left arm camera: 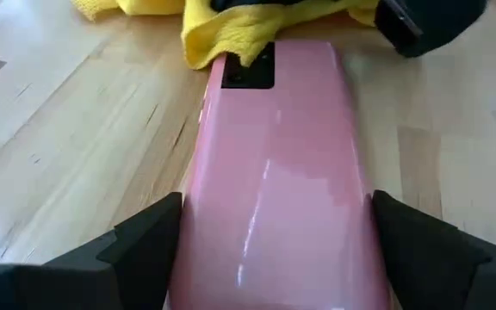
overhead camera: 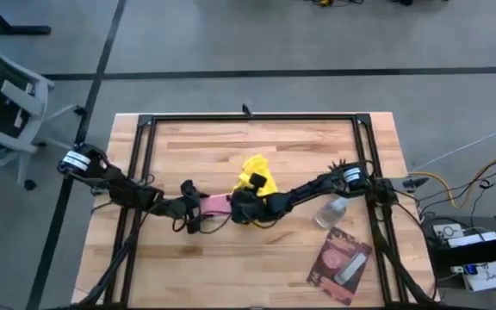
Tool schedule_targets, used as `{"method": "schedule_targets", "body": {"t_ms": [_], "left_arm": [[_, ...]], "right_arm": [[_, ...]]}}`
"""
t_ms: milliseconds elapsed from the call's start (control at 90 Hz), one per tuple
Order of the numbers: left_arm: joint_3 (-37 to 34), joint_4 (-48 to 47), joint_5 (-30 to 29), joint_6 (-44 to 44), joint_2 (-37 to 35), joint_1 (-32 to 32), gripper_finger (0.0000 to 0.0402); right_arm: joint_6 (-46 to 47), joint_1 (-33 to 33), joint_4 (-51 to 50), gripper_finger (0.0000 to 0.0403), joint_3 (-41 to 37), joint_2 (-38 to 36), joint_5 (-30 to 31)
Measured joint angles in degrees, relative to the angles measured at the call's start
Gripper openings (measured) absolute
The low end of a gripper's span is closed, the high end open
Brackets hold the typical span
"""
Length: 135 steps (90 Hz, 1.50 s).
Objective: Apply microfiber cloth
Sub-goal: Wipe the back of the pink cellphone with a microfiber cloth
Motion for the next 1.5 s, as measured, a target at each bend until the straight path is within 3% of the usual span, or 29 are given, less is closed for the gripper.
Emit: {"method": "schedule_targets", "body": {"t_ms": [100,311,522,689,844,1156,1500], "left_arm": [[0.0,0.0,-0.3,0.0,0.0,0.0,0.0312],[0.0,0.1,-0.6,-0.1,0.0,0.0,0.0312],[0.0,0.2,-0.7,-0.2,0.0,0.0,0.0312],[0.0,0.3,-0.9,0.1,0.0,0.0,0.0312],[0.0,0.3,-1.1,0.0,0.0,0.1,0.0312],[0.0,0.1,-1.3,-0.4,-0.1,0.1,0.0312],[0.0,0.2,-2.2,-1.1,-0.1,0.0,0.0312]], "right_arm": [[-2.0,0.8,5.8,0.0,-0.4,0.1,0.1],[-4.9,-0.1,21.5,0.0,-1.7,0.6,-12.4],[-3.8,-0.5,28.6,0.0,-1.7,3.8,-11.8],[-4.6,-1.1,39.5,0.0,-1.8,7.0,-17.8],[-1.4,-2.3,36.6,0.0,-1.8,7.0,-15.2],[-0.5,-0.7,16.3,0.0,-3.1,1.5,2.2],[4.5,2.5,21.7,0.0,-3.0,3.1,-7.8]]}}
